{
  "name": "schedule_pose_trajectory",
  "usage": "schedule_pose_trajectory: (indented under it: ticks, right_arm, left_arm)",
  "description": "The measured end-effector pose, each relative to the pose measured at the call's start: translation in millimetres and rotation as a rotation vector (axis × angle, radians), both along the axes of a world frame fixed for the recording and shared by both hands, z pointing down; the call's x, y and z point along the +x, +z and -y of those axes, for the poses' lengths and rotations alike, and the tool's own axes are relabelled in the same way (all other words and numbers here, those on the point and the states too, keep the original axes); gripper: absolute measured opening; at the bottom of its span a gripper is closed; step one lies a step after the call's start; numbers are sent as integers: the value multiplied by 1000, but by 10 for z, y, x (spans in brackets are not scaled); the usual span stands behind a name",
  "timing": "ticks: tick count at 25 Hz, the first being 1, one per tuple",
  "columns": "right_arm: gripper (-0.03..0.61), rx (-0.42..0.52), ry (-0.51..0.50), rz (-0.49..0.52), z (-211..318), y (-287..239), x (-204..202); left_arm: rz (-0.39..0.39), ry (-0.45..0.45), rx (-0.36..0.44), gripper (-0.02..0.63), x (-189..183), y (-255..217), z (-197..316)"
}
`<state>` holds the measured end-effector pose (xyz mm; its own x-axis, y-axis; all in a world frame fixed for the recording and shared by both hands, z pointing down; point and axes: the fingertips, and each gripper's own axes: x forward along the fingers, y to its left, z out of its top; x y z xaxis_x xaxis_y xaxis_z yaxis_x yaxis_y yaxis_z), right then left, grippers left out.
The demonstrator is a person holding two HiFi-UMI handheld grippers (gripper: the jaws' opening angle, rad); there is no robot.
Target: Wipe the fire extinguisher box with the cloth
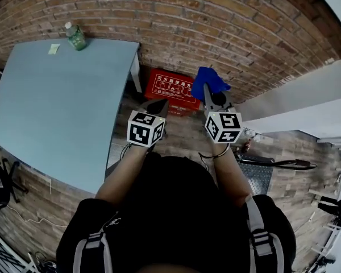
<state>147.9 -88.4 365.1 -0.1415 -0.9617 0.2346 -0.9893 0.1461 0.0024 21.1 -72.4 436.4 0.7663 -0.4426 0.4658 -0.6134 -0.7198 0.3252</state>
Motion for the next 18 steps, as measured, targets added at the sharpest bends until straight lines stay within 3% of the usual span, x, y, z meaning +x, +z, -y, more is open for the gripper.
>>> schedule_pose_trajectory:
  ticks: [4,9,18]
  right_arm:
    - [41,8,25,33,-453,1,186]
    - [41,10,36,92,-928,73,450]
    - [41,53,48,104,-1184,58,854]
  left_arm:
    - [-13,2,2,-6,274,-117,-308]
    - [24,42,37,-6,689,-219,-691]
    - [78,113,66,-6,1139,-217,-990]
